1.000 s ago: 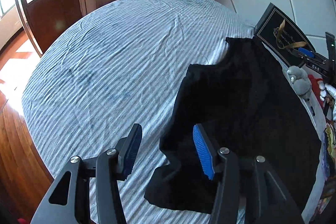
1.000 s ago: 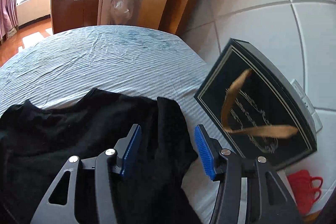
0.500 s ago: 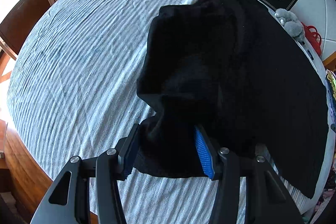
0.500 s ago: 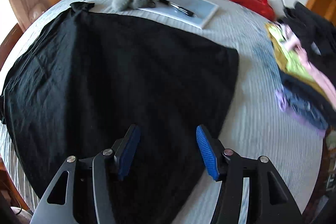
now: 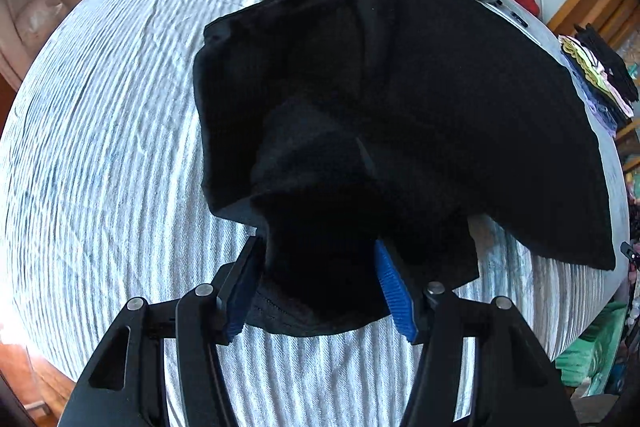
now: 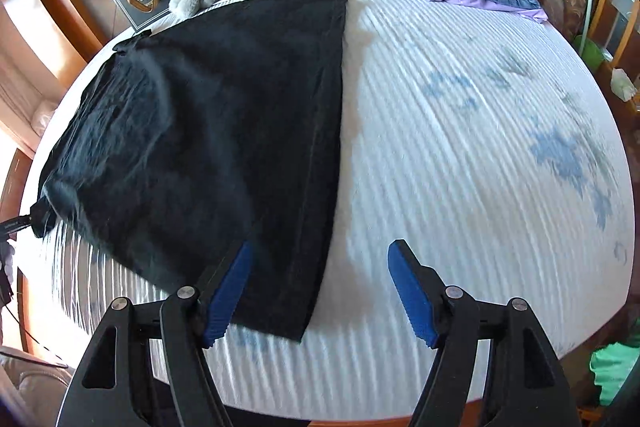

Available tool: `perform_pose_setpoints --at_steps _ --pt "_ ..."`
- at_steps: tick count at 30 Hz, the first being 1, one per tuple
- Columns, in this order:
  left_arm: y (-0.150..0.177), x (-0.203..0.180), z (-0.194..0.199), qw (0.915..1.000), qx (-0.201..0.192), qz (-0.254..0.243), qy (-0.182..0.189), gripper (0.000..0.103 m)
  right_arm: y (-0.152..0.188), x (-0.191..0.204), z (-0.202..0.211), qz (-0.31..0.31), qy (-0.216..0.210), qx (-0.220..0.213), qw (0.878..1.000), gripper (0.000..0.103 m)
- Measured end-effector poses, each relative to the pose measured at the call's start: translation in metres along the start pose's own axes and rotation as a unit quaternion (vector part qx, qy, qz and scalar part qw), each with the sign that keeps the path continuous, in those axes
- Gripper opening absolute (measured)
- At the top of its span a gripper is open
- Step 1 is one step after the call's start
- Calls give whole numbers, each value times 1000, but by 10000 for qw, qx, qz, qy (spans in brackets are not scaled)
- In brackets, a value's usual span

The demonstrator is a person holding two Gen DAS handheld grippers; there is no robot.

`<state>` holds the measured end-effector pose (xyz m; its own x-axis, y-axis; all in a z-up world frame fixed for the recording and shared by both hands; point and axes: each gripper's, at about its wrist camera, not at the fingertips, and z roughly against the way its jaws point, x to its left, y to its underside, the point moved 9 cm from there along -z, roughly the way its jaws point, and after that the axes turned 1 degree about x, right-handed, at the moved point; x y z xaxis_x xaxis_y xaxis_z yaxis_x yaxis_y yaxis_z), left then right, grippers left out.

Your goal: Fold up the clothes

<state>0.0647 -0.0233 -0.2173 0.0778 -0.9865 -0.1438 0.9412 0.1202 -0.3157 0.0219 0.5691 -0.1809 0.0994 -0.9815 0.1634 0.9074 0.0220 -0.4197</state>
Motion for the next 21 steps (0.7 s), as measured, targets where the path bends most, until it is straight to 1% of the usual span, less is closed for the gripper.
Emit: perform_pose_setpoints --at_steps 3,5,6,8,12,16,17,19,20,21 --pt "4 -2 -1 9996 21 -272 -43 70 24 13 2 -92 23 -20 10000 74" --pt "7 0 -2 9993 38 -350 -98 76 36 20 4 -133 18 -31 9999 75" --pt "8 0 -1 9993 3 -363 -74 77 41 22 4 -128 18 -54 9999 75" --pt "9 -1 -2 9991 -35 -396 -162 78 48 27 4 -99 50 -88 9999 80" --pt "13 -4 -4 9981 -52 -370 -496 78 56 31 2 -70 133 -85 9999 80" --pt "14 -4 -2 9982 -12 -333 -492 75 52 32 1 36 310 -199 9993 80" --pt "15 -3 -1 9983 -13 -343 -476 72 49 31 0 43 350 -234 9991 80" --pt "14 0 3 9985 -49 -321 -450 56 43 30 -2 35 361 -298 9989 80" --pt "15 2 4 9988 -60 -263 -402 38 41 30 -5 38 363 -286 9989 80" --pt "15 4 6 9991 -72 -206 -354 24 40 31 -9 58 378 -217 9990 80"
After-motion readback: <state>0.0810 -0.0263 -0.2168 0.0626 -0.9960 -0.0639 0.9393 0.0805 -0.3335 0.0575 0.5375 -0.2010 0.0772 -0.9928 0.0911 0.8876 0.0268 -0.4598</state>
